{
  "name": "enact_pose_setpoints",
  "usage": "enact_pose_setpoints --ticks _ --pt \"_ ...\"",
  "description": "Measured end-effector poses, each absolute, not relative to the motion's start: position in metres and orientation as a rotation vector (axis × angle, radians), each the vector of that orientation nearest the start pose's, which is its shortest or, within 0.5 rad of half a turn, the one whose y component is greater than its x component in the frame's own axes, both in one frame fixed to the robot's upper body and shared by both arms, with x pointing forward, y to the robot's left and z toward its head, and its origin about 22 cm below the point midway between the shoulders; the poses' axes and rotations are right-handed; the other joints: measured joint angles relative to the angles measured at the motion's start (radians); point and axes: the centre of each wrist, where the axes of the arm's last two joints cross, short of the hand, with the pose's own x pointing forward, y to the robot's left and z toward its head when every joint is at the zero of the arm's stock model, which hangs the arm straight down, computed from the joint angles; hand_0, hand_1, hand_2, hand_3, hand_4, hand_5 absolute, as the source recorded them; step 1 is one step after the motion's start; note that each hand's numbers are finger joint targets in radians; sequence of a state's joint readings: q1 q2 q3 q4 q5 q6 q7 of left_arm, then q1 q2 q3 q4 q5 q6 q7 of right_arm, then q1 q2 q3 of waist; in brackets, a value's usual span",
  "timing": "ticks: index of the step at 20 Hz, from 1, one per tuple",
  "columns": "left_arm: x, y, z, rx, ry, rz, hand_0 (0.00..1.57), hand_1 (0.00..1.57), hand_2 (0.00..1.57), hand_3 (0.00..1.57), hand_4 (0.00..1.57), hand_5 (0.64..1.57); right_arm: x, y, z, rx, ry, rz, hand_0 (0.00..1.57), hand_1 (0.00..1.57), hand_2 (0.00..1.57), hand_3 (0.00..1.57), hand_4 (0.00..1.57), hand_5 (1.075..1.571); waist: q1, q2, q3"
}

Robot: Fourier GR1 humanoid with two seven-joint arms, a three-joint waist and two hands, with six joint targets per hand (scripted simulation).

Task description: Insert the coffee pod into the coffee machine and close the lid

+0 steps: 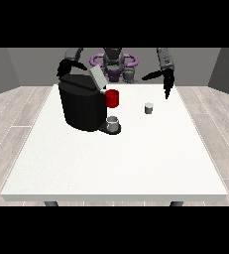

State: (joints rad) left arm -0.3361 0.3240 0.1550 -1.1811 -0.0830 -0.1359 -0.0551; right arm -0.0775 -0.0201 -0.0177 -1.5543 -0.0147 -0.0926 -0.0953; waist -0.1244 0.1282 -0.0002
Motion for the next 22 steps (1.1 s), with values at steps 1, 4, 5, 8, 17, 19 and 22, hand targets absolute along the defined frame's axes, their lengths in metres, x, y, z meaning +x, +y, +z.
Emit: enact_pose_setpoints --ticks 1,4,5,8,17,19,22 --pt "0.327 0.329 0.033 0.259 -1.541 -0.299 0.00 0.00 0.00 0.00 0.00 1.571 0.264 -0.227 0.017 -0.063 -1.730 -0.057 0.00 0.00 0.00 0.00 0.35 1.571 -0.001 0.014 0.0001" --pt "0.337 0.334 0.030 0.286 -1.519 -0.308 0.00 0.00 0.00 0.00 0.00 1.571 0.271 -0.217 0.026 -0.064 -1.737 -0.056 0.00 0.00 0.00 0.00 0.39 1.571 -0.010 0.040 0.0000" --pt "0.342 0.335 0.032 0.295 -1.515 -0.307 0.00 0.00 0.00 0.00 0.00 1.571 0.275 -0.214 0.029 -0.062 -1.742 -0.055 0.00 0.00 0.00 0.00 0.37 1.571 -0.013 0.051 -0.0001" --pt "0.347 0.326 0.027 0.319 -1.477 -0.340 0.00 0.00 0.00 0.00 0.00 1.571 0.280 -0.219 0.023 -0.079 -1.714 -0.053 0.00 0.00 0.00 0.00 0.39 1.571 -0.004 0.055 0.0000" --pt "0.356 0.317 0.009 0.372 -1.390 -0.474 0.45 0.45 0.61 0.30 0.00 1.571 0.289 -0.220 0.017 -0.120 -1.652 -0.034 0.00 0.00 0.00 0.00 0.36 1.571 0.000 0.045 0.0000" --pt "0.357 0.318 0.007 0.382 -1.370 -0.493 0.70 0.70 0.78 0.43 0.00 1.571 0.291 -0.219 0.013 -0.133 -1.646 -0.041 0.00 0.00 0.00 0.00 0.43 1.571 0.007 0.043 0.0002" --pt "0.358 0.320 0.002 0.416 -1.331 -0.511 0.62 0.62 0.74 0.48 0.00 1.571 0.294 -0.219 0.014 -0.134 -1.642 -0.049 0.00 0.00 0.00 0.00 0.43 1.571 0.007 0.038 0.0001"
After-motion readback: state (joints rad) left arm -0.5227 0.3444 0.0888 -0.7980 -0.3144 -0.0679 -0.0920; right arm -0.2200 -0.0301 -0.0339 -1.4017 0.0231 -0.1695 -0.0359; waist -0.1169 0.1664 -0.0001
